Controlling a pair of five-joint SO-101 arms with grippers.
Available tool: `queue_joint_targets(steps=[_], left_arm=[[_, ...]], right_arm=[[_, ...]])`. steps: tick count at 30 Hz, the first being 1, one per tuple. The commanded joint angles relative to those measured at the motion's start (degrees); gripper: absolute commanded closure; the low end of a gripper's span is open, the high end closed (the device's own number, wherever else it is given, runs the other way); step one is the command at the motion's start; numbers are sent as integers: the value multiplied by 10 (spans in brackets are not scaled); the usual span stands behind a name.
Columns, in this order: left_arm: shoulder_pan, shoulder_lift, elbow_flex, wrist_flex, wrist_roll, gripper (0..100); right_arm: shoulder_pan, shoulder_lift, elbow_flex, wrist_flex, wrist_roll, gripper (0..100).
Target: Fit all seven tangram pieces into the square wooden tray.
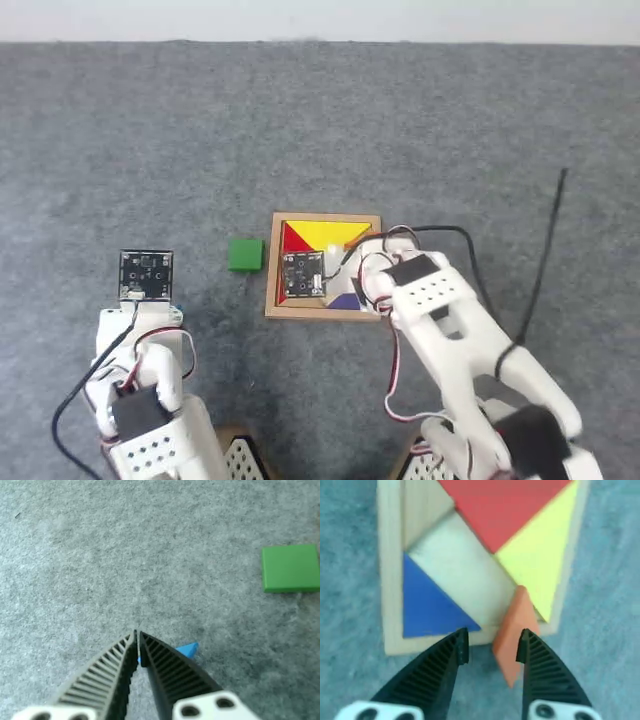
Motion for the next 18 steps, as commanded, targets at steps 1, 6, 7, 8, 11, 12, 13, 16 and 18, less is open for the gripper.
queue_joint_targets(steps=[1,6,7,8,11,12,13,16,18], left_arm=[[0,-11,-2,2,-5,985],[0,-11,-2,2,-5,985],[0,-11,-2,2,-5,985],[0,-11,-2,2,-5,985],[0,-11,-2,2,-5,985],[0,-11,-2,2,-5,985],[0,-11,-2,2,-5,985],[0,-11,-2,0,-5,985],[0,-11,-2,-1,-5,985]], right_arm=[[37,-37,-3,9,-1,773],[88,-7,-1,48,93,687],[93,1,1,49,105,689],[95,4,8,44,113,689],[94,4,44,-18,117,688],[94,2,64,-61,117,688],[94,0,89,-108,118,688],[94,5,161,-248,121,664],[97,7,193,-316,138,665]])
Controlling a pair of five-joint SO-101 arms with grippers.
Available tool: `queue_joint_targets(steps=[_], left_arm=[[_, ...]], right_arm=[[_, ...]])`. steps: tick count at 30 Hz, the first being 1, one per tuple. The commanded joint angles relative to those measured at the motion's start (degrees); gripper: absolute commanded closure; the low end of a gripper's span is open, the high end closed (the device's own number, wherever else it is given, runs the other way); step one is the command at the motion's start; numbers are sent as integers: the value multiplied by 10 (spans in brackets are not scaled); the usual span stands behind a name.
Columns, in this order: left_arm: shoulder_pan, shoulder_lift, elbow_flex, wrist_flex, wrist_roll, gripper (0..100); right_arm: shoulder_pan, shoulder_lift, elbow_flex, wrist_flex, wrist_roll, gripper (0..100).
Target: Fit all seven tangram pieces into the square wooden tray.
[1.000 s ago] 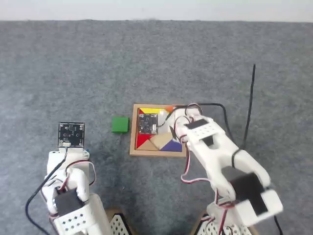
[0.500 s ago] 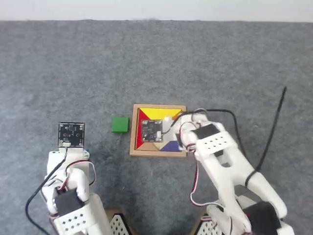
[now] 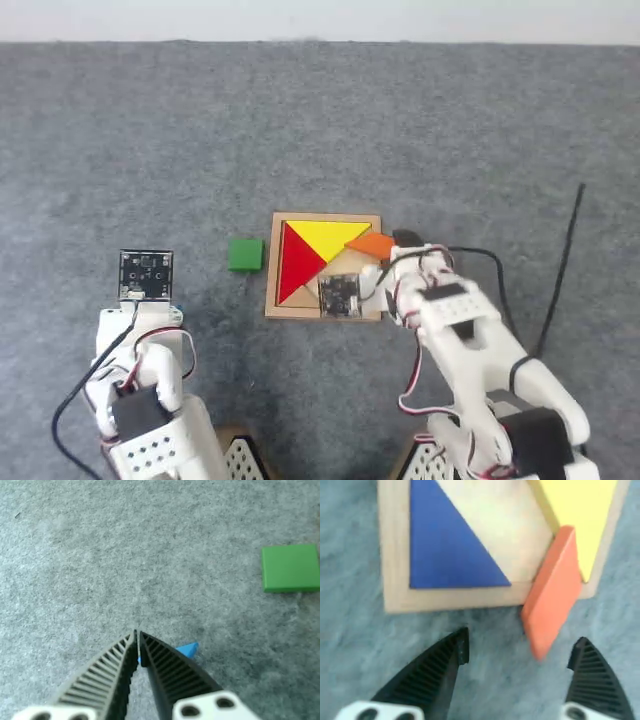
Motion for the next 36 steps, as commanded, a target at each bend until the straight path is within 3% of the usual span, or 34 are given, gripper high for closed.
queue_joint_targets(steps=[1,12,23,36], left_arm=[[0,-11,-2,-1,-5,985],[0,-11,-2,0,-5,985],[0,-11,-1,-1,-5,985],[0,-11,-1,-1,-5,985]], right_arm=[[10,0,33,-138,24,668],[8,131,-24,-231,25,679],[0,160,50,-448,30,800],[2,160,91,-494,25,995]])
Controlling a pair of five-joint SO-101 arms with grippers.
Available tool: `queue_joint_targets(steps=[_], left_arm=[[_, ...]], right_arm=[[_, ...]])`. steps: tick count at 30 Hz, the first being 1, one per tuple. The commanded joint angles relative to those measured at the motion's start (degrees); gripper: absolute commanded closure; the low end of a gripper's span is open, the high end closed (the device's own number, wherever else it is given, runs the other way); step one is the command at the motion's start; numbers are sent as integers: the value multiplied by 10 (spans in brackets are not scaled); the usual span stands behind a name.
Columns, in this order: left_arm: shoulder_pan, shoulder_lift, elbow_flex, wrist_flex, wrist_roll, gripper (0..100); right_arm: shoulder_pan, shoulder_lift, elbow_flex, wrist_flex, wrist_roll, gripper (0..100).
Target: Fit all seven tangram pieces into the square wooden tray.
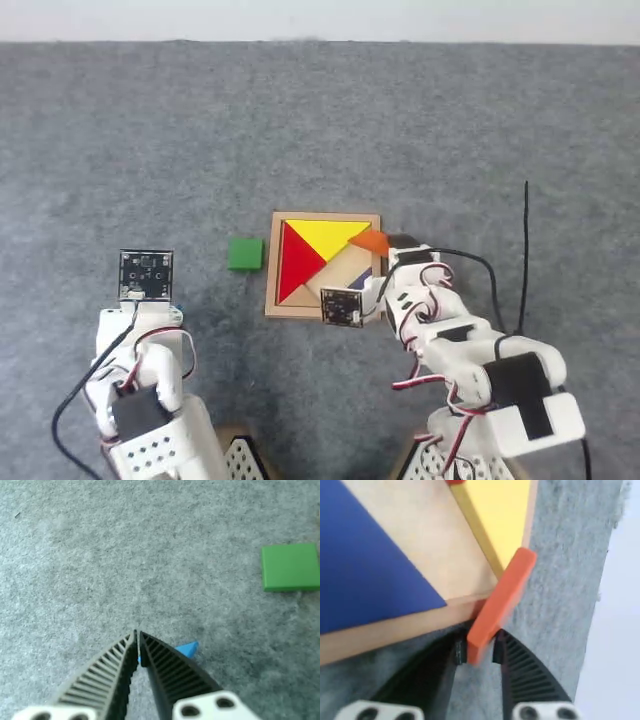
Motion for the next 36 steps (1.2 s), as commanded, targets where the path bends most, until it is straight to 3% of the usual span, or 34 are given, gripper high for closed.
queue_joint_targets(steps=[1,9,14,20,23,29,36], left_arm=[[0,-11,-1,-1,-5,985],[0,-11,-1,-1,-5,985],[0,-11,-1,-1,-5,985],[0,-11,-1,0,-5,985],[0,-11,-1,1,-5,985],[0,-11,-1,2,-5,985],[0,-11,-1,2,-5,985]], right_arm=[[-4,-6,0,-11,1,988],[-6,-117,53,10,1,990],[5,-233,40,188,-18,990],[-28,-382,-84,538,-160,990],[-70,-423,-133,637,-226,990],[-153,-436,-200,713,-435,990],[-160,-436,-255,717,-765,990]])
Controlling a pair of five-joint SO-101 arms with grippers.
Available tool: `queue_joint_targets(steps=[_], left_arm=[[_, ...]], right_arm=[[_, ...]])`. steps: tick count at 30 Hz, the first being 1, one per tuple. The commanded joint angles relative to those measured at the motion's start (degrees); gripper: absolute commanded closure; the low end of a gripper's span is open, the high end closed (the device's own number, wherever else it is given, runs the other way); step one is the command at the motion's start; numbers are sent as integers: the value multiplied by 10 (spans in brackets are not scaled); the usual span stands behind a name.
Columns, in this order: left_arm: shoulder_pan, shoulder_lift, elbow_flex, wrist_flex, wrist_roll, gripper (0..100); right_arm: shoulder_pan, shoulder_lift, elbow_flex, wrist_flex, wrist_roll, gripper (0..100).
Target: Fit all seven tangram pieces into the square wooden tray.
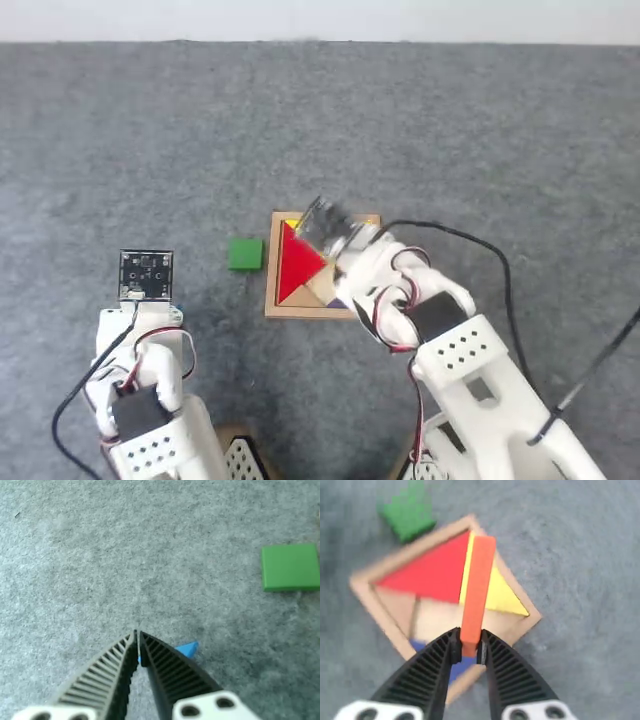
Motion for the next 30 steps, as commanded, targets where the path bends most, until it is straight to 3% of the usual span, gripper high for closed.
queue_joint_targets(steps=[1,14,30], left_arm=[[0,-11,-1,2,-5,985],[0,-11,-1,2,-5,985],[0,-11,-1,1,-5,985]], right_arm=[[-7,-23,-55,4,-160,990],[0,200,-130,4,-355,990],[43,412,-229,6,-396,990]])
